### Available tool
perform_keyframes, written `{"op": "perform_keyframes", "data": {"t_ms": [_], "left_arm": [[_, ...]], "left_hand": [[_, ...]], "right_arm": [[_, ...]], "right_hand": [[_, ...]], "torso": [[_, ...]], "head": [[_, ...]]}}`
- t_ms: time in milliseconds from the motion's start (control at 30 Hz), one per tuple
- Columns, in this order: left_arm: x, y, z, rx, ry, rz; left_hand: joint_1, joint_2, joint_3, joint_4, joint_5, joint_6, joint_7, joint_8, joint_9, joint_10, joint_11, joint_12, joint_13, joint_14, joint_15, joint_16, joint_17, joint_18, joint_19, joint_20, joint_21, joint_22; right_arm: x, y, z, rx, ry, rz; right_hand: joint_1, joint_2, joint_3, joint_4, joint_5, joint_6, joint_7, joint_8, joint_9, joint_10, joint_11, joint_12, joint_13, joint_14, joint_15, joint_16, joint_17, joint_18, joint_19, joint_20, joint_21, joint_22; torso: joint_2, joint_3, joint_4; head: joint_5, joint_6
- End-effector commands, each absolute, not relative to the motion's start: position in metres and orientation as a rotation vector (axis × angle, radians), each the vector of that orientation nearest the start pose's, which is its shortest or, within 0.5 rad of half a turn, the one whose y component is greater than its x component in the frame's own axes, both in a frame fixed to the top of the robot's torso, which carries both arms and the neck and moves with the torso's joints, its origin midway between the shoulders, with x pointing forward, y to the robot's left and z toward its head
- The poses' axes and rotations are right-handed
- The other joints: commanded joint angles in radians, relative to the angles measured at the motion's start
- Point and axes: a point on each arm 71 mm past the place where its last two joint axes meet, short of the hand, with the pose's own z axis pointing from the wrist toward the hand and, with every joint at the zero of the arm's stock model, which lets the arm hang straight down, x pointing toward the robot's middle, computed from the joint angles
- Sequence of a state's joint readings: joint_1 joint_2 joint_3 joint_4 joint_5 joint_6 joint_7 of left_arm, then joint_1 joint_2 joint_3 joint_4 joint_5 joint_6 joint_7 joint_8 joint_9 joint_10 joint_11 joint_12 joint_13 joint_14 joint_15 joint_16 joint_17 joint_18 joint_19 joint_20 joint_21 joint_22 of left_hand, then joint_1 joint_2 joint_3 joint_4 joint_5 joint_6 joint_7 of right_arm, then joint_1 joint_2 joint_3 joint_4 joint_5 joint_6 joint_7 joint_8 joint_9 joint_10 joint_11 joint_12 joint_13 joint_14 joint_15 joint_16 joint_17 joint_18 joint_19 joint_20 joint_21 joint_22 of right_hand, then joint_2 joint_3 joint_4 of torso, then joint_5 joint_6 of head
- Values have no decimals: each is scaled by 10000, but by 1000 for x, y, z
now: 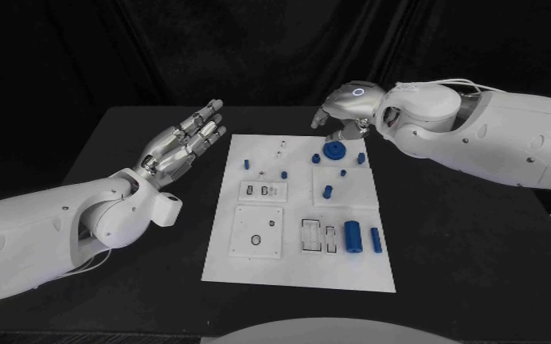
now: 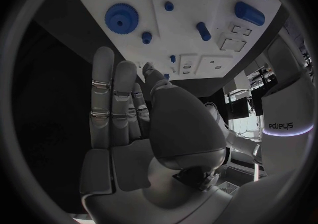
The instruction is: Assemble the parts on the task board
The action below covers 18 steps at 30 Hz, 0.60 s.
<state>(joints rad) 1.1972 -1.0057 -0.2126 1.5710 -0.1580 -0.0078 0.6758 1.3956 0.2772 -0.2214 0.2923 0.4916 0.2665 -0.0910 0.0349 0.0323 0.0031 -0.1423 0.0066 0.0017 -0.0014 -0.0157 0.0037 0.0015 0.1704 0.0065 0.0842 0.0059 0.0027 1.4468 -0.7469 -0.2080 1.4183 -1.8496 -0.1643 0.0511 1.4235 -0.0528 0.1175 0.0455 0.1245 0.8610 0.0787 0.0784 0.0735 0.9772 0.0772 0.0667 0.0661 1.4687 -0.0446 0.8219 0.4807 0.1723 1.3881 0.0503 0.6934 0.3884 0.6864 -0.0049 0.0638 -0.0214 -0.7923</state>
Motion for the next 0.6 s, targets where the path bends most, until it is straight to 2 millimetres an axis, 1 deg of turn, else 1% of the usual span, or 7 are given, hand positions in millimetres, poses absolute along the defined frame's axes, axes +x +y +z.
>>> {"op": "perform_keyframes", "data": {"t_ms": [33, 100, 133, 233, 367, 467, 600], "left_arm": [[437, 259, -201, -7406, 13231, -18751], [437, 259, -201, -7413, 13246, -18763], [437, 259, -201, -7416, 13251, -18770], [436, 260, -201, -7427, 13264, -18779], [436, 260, -201, -7437, 13274, -18769], [436, 260, -201, -7436, 13284, -18780], [437, 259, -201, -7434, 13295, -18799]], "left_hand": [[104, 18, 78, -2, 69, 35, 49, 46, 16, 10, 96, -53, -4, 14, 99, -37, -15, -25, -6, 59, -6, 10], [121, 26, 85, -4, 87, 53, 71, 48, 18, 8, 120, -54, -5, 14, 110, -37, -15, -27, -6, 70, -6, 10], [131, 30, 89, -5, 96, 56, 81, 48, 18, 8, 130, -54, -4, 14, 118, -37, -15, -28, -3, 76, -4, 12], [156, 37, 98, -8, 118, 65, 106, 48, 19, 4, 158, -55, -6, 14, 133, -37, -15, -29, 0, 94, -1, 14], [156, 37, 98, -8, 118, 65, 106, 48, 19, 4, 158, -55, -6, 14, 133, -37, -15, -29, 0, 94, -1, 14], [171, 42, 104, -7, 129, 82, 125, 49, 20, 0, 178, -56, -7, 14, 145, -37, -15, -30, 0, 108, -1, 13], [171, 42, 104, -7, 129, 82, 125, 49, 20, 0, 178, -56, -7, 14, 145, -37, -15, -30, 0, 108, -1, 13]], "right_arm": [[514, -170, -141, -8407, 15140, 4034], [513, -169, -145, -8451, 15190, 4094], [513, -169, -146, -8470, 15216, 4115], [513, -168, -150, -8530, 15341, 4161], [513, -167, -156, -8593, 15489, 4197], [513, -167, -159, -8633, 15601, 4203], [514, -168, -162, -8675, 15736, 4191]], "right_hand": [[-29, -95, 18, 95, -89, 71, 76, -6, 2, 61, -12, 11, 11, -62, -26, 162, 169, 81, -136, 15, 118, 130], [-34, -120, 52, 140, -109, 108, 105, -5, 2, 118, -5, 26, 15, -50, -21, 359, 401, 72, -178, 22, 271, 304], [-36, -137, 63, 157, -116, 109, 112, -12, -1, 137, -1, 28, 16, -35, -19, 489, 564, 52, -177, 25, 411, 478], [-32, -162, 97, 196, -129, 112, 118, -27, -8, 165, 1, 26, 13, -12, -16, 725, 847, 20, -194, 31, 666, 789], [-32, -186, 134, 242, -138, 125, 141, -39, -15, 221, 16, 36, 16, -26, -4, 851, 976, 8, -252, 41, 838, 990], [-19, -196, 164, 262, -117, 148, 148, -40, -19, 295, 22, 55, 22, -42, 4, 926, 1057, 2, -296, 49, 943, 1115], [-18, -219, 178, 279, -113, 128, 150, -61, -31, 343, 32, 61, 21, -47, 11, 1012, 1160, -15, -318, 56, 1073, 1277]], "torso": [[195, -31, 77], [213, -40, 105], [222, -46, 130], [234, -55, 146], [225, -67, 139], [214, -69, 153], [199, -78, 158]], "head": [[-44, 177], [-61, 209], [-73, 233], [-59, 260], [-47, 226], [-74, 193], [-70, 151]]}}
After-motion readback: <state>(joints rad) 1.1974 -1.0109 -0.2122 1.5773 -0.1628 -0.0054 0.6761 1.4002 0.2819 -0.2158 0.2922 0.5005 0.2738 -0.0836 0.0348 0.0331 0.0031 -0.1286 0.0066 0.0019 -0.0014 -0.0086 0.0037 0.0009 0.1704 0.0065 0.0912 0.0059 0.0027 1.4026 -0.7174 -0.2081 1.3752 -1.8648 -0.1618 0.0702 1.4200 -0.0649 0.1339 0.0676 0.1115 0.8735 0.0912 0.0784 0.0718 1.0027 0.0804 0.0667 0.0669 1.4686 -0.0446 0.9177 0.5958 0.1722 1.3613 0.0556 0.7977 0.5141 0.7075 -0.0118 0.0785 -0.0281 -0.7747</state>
